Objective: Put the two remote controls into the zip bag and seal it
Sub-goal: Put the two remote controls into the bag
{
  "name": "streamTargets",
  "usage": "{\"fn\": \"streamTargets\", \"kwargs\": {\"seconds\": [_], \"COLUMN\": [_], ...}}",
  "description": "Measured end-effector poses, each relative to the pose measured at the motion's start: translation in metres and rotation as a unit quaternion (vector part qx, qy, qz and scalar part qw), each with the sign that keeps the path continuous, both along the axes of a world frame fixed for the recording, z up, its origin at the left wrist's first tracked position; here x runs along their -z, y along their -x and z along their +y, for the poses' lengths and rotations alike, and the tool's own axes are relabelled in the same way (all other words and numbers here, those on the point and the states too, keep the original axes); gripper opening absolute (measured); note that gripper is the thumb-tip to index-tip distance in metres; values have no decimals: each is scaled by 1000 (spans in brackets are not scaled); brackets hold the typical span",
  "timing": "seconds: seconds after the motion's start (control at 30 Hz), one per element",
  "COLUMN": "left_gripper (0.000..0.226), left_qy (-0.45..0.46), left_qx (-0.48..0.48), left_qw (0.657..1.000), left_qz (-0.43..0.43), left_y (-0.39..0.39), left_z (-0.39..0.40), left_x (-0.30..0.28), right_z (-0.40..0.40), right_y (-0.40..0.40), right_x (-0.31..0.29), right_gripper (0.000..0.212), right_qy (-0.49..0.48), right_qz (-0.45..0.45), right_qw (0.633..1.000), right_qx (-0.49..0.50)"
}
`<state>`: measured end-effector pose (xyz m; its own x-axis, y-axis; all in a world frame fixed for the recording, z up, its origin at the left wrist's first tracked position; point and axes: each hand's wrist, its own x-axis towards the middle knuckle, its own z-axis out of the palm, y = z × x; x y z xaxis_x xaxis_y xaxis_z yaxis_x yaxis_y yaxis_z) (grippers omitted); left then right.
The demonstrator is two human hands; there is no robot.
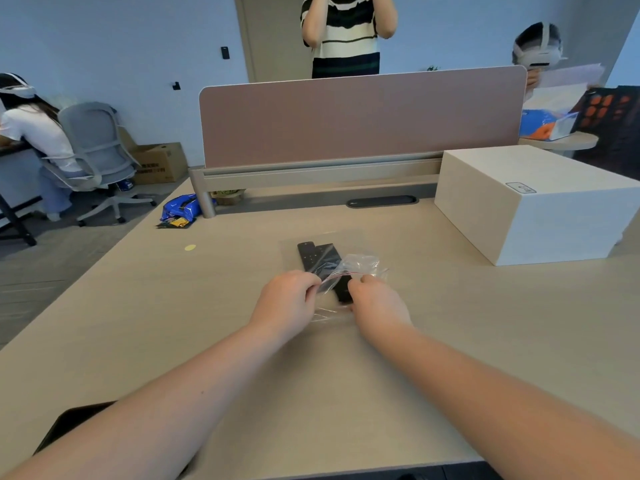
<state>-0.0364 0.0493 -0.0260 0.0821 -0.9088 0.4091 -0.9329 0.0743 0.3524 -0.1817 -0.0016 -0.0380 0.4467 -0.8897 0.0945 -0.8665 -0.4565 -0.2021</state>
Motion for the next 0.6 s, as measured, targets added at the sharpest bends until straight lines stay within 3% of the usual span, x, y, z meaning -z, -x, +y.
{"fn": "streamTargets", "kwargs": {"seconds": [0.27, 0.6], "left_gripper": [16, 16], "left_qy": [1, -3], "left_qx": [5, 2], "left_qw": [1000, 1000], "left_qz": [0, 6], "left_y": [-4, -8], "left_z": [-1, 0], "left_x": [3, 5], "right_z": [-6, -28], "right_y": [-7, -20], "right_x": [-8, 4], "right_gripper": [33, 34], "right_qy": [9, 37], "right_qz": [47, 26], "right_qw": [999, 999], "right_qx": [-2, -7]}}
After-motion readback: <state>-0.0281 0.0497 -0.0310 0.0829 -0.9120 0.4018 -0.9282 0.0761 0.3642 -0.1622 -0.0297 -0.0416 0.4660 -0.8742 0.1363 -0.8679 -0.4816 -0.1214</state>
